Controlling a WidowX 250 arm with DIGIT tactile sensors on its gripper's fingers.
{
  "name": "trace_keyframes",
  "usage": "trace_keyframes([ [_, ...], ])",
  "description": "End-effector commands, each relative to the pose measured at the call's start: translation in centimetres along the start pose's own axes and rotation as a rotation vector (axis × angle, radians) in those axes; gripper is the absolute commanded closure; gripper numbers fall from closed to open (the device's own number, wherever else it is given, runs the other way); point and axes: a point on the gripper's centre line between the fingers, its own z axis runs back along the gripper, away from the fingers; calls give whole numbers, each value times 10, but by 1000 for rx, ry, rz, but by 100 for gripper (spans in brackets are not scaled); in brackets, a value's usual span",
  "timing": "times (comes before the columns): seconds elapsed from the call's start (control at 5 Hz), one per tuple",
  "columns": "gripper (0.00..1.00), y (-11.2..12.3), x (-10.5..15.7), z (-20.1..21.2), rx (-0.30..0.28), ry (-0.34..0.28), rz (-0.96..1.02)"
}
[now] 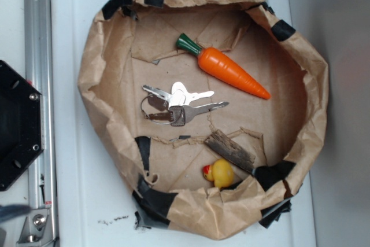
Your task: Grab the carrot.
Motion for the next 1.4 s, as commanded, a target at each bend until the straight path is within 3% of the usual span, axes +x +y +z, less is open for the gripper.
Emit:
trace_keyframes([
  [0.0, 0, 0, 0, 0, 0, 0, 0],
  [0.2, 0, 0, 47, -33, 15, -48, -25],
  [0.4, 0, 8, 73, -50, 50, -92, -30],
  [0.6, 0, 19, 76, -57, 21, -43, -18],
  [0.8, 0, 19, 96, -105, 105, -34, -249],
  [1.0, 0, 28, 114, -144, 148, -31, -134],
  [1.2, 0, 22, 117, -120, 191, -136, -47],
])
